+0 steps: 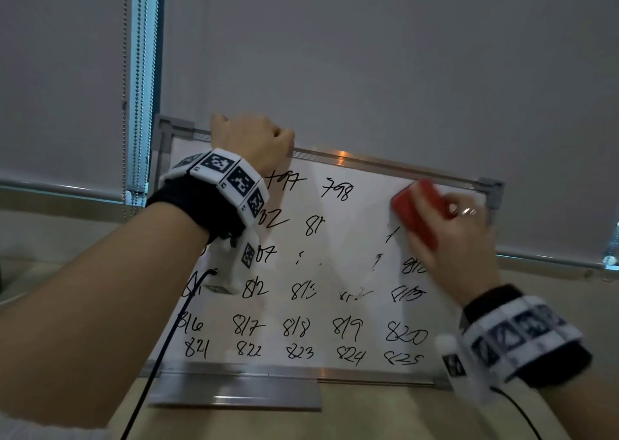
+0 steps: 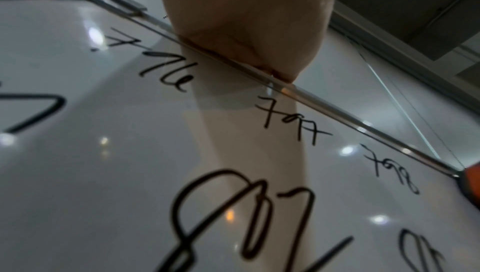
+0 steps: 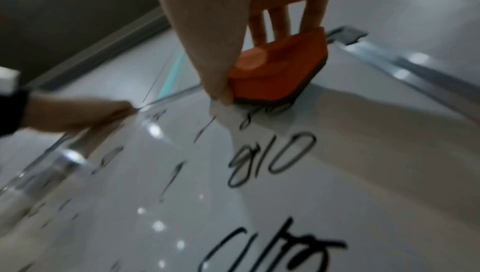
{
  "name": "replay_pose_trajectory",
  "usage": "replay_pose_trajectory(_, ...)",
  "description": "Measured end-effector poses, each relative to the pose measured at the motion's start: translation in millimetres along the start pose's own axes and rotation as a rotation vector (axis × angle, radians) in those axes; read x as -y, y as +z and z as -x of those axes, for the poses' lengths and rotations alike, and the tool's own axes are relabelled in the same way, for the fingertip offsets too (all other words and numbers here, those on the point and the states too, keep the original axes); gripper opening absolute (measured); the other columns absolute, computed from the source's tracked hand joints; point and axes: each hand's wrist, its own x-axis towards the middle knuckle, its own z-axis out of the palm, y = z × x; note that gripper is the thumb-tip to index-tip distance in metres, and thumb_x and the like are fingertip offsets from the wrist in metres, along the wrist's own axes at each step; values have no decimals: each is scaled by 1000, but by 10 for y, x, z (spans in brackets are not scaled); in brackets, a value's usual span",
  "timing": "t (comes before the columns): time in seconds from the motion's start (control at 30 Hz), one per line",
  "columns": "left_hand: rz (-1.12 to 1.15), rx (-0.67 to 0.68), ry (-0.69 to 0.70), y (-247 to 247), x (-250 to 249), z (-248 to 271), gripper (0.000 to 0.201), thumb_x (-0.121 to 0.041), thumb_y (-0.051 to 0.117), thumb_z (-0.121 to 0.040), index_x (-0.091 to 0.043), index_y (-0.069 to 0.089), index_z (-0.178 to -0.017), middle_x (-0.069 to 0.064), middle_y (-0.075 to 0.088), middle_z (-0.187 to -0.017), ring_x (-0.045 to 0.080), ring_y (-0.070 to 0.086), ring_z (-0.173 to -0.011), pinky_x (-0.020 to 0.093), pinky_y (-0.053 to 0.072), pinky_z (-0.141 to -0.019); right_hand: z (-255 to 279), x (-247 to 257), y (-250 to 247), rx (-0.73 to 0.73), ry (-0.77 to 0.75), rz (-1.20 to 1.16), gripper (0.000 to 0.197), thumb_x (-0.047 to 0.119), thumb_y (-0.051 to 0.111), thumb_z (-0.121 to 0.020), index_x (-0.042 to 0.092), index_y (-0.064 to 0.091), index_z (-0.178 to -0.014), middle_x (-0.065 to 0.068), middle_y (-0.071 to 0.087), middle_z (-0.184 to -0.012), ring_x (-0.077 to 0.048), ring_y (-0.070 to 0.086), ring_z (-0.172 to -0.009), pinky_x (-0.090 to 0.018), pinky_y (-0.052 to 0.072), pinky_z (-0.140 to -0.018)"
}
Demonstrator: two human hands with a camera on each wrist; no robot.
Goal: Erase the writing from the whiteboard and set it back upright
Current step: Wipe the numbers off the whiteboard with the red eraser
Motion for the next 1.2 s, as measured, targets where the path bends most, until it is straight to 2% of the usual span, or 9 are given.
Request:
replay_pose_trajectory(0.1, 8, -11, 8, -8, -12, 17, 48, -33, 26, -91, -19, 72, -86, 4, 63, -77, 23, 49, -72, 41, 25, -100, 38, -49, 30, -5, 18, 1, 60, 36, 63, -78, 21, 44, -133, -24, 52, -103, -39, 50, -86, -47, 46, -65)
replay_pose_trajectory(0.3, -1, -12, 11, 7, -1, -2, 49, -33, 25, -91, -19, 71, -81, 2, 60, -69, 23, 52, -73, 41, 24, -100, 735, 23, 100, 119, -459, 78, 51, 40, 48, -80, 30, 42, -130, -14, 45, -111, -26, 44, -81, -38, 41, -63)
replay_pose_trajectory(0.37, 2, -13, 14, 17, -10, 0, 49, -33, 25, -90, -18, 72, -82, 5, 66, -77, 24, 53, -74, 42, 24, -100, 447, -112, 45, 109, -368, 76, 52, 38, 47, -80, 30, 42, -130, -18, 50, -109, -32, 49, -81, -42, 47, -63)
replay_pose_trajectory(0.5, -6, -13, 16, 3, 2, 3, 50, -33, 24, -90, -19, 71, -84, 6, 67, -79, 24, 53, -75, 42, 24, -100, -139, -336, 4, 55, 60, -10, 65, 40, 56, -75, 26, 43, -137, -28, 52, -103, -43, 53, -88, -53, 48, -72)
replay_pose_trajectory(0.57, -12, -25, 14, -4, 2, -2, 49, -33, 24, -90, -19, 71, -83, 5, 64, -77, 24, 51, -74, 42, 25, -99, 3, -201, 32, 44, 25, -21, 62, 43, 52, -76, 24, 45, -135, -24, 53, -100, -40, 53, -87, -49, 49, -70)
replay_pose_trajectory(0.77, -26, -6, 6, 1, -2, 13, 47, -32, 24, -90, -18, 66, -73, -1, 49, -58, 24, 50, -73, 41, 25, -99, 774, 53, 67, 138, -406, 52, 52, 36, 48, -77, 32, 44, -129, -13, 49, -107, -27, 47, -79, -38, 41, -62)
replay_pose_trajectory(0.93, -16, -4, 13, -4, -5, 16, 49, -32, 24, -90, -18, 70, -80, 4, 61, -73, 23, 50, -73, 41, 25, -99, 3, -272, 6, 90, 40, -32, 65, 37, 61, -77, 27, 39, -137, -26, 51, -107, -42, 52, -86, -52, 50, -71)
replay_pose_trajectory(1.0, -16, -10, 10, 0, 2, 14, 49, -33, 23, -90, -18, 69, -79, 3, 61, -72, 22, 50, -72, 41, 24, -99, 19, -254, 45, 58, 96, -75, 67, 38, 61, -74, 27, 39, -137, -24, 50, -105, -41, 52, -86, -52, 50, -71)
replay_pose_trajectory(1.2, -31, 2, 1, -24, -17, 22, 45, -32, 25, -90, -16, 61, -67, 2, 51, -62, 24, 48, -72, 41, 24, -99, 981, 32, 108, 147, -501, 36, 55, 37, 52, -75, 31, 43, -129, -12, 45, -108, -26, 45, -80, -39, 43, -60)
